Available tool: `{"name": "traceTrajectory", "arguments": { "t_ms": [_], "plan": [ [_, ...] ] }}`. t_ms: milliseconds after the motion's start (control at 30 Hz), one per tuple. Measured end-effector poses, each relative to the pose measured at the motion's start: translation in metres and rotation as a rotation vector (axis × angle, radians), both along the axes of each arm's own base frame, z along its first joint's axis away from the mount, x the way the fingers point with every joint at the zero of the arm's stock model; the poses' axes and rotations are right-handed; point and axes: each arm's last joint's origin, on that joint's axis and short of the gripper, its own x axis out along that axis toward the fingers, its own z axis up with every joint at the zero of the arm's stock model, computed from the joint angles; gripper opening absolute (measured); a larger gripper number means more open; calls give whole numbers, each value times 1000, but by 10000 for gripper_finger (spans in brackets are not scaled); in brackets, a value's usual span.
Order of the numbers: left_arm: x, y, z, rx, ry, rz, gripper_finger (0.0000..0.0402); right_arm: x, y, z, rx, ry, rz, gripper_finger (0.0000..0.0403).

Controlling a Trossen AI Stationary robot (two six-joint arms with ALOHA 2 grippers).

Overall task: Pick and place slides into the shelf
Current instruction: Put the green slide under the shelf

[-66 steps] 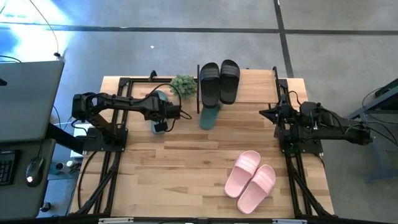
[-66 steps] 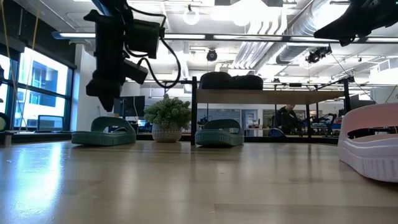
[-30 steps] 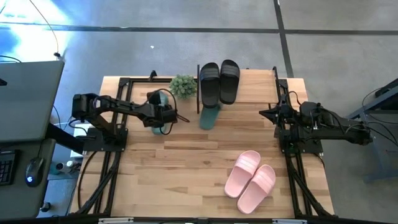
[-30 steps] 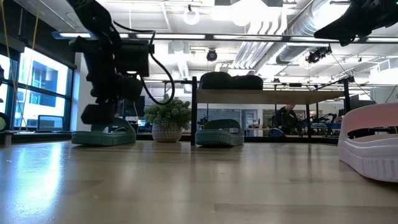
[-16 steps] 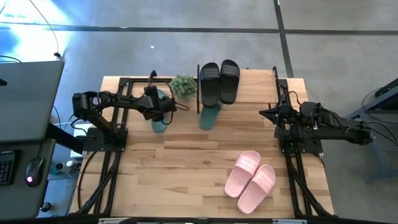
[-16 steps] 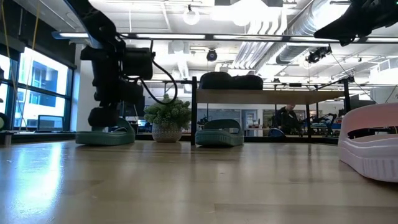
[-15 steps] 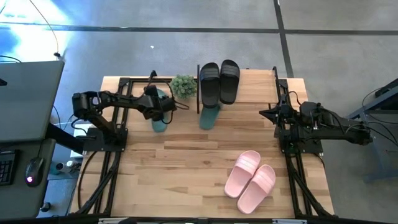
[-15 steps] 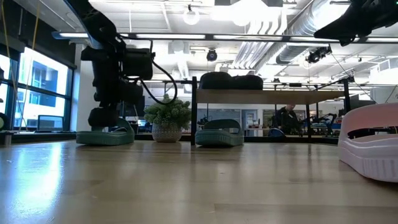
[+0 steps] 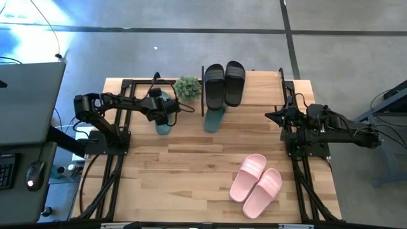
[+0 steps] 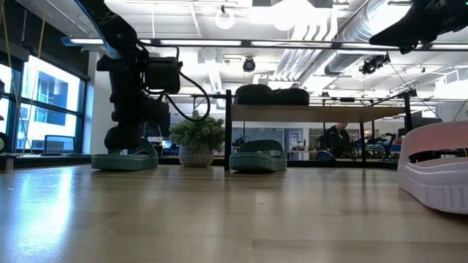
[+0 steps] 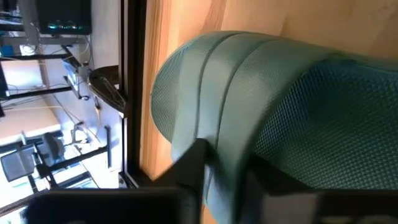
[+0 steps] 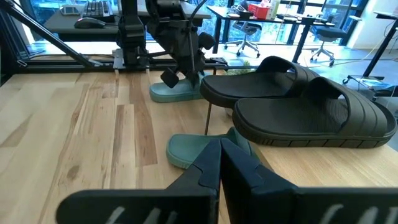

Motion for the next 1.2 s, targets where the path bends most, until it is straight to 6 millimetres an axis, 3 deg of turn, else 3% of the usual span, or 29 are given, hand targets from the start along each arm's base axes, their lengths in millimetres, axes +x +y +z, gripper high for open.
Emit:
{"name": "traceTrajectory", "arguments": {
  "t_ms": [67, 400, 567, 733, 967, 1200],
  "plan": [
    [0, 0, 0, -7, -9, 2, 10, 0, 0, 0, 0, 0, 0, 0],
    [1, -1, 2, -2, -47, 23, 7, 0, 0, 0, 0, 0, 0, 0],
    [5, -14, 18, -21, -66, 25, 4, 0, 0, 0, 0, 0, 0, 0],
    [14, -36, 53, 10, -159, -9, 3, 0, 0, 0, 0, 0, -1, 0],
    [19, -75, 119, 94, -325, -56, 2, 0, 0, 0, 0, 0, 0, 0],
    [31, -119, 180, 120, -544, -206, 1, 0, 0, 0, 0, 0, 0, 0]
  ]
}}
